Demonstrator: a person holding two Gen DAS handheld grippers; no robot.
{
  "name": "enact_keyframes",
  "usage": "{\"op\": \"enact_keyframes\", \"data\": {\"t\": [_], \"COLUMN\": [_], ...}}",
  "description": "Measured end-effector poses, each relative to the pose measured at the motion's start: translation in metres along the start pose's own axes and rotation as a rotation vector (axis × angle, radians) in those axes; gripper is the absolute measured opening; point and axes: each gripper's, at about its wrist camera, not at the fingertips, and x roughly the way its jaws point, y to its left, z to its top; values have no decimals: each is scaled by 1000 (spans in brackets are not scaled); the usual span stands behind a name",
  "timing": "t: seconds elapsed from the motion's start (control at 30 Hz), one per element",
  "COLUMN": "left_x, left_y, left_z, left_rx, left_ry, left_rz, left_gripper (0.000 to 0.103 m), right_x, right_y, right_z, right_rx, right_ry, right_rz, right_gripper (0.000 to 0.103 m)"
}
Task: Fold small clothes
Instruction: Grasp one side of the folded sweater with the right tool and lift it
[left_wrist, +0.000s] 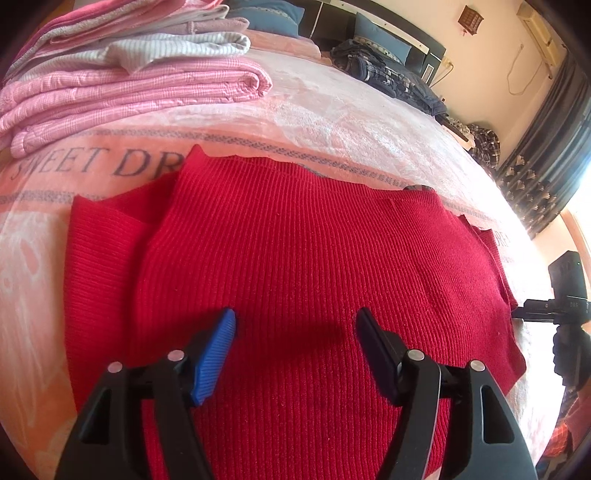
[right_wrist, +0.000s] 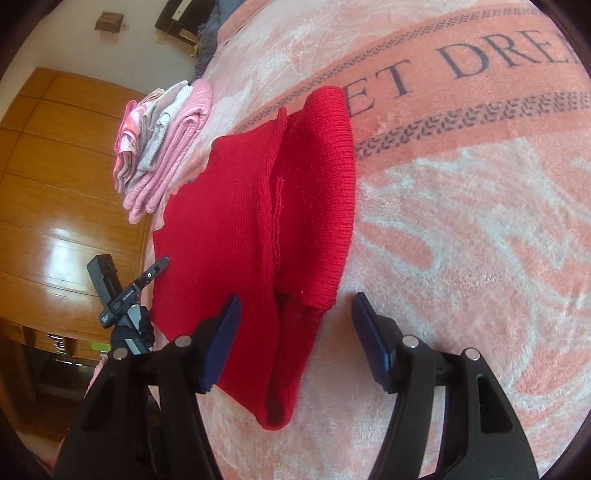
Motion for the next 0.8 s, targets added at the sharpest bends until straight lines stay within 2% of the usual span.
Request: {"op": "enact_keyframes", "data": {"t": [0.2, 0.33, 0.37, 0.43, 0.5, 0.63, 0.8], "left_x": [1, 1, 1, 1, 0, -1, 0], "left_y": [-1, -1, -2, -3, -2, 2, 0], "left_z": [1, 1, 1, 0, 0, 1, 0], "left_rx": [1, 2, 8, 22, 26, 14, 36], "left_ry": [5, 6, 6, 6, 7, 10, 13], "left_rz": [-5, -5, -4, -3, -12, -36, -29], "left_gripper": [70, 71, 71, 71, 71, 71, 71], "right_x": [19, 34, 36, 37, 36, 37, 38], "right_y": [4, 20, 22, 21, 15, 15, 12], "right_z": [10, 19, 20, 20, 19, 17, 16], "right_rx": [-24, -68, -75, -76, -59, -62, -55], "right_ry": [-6, -4, -4, -9, -17, -21, -22], "right_rz": [79, 38, 22, -6, 7, -7, -11], "right_gripper": [57, 54, 51, 32, 26, 24, 24]}}
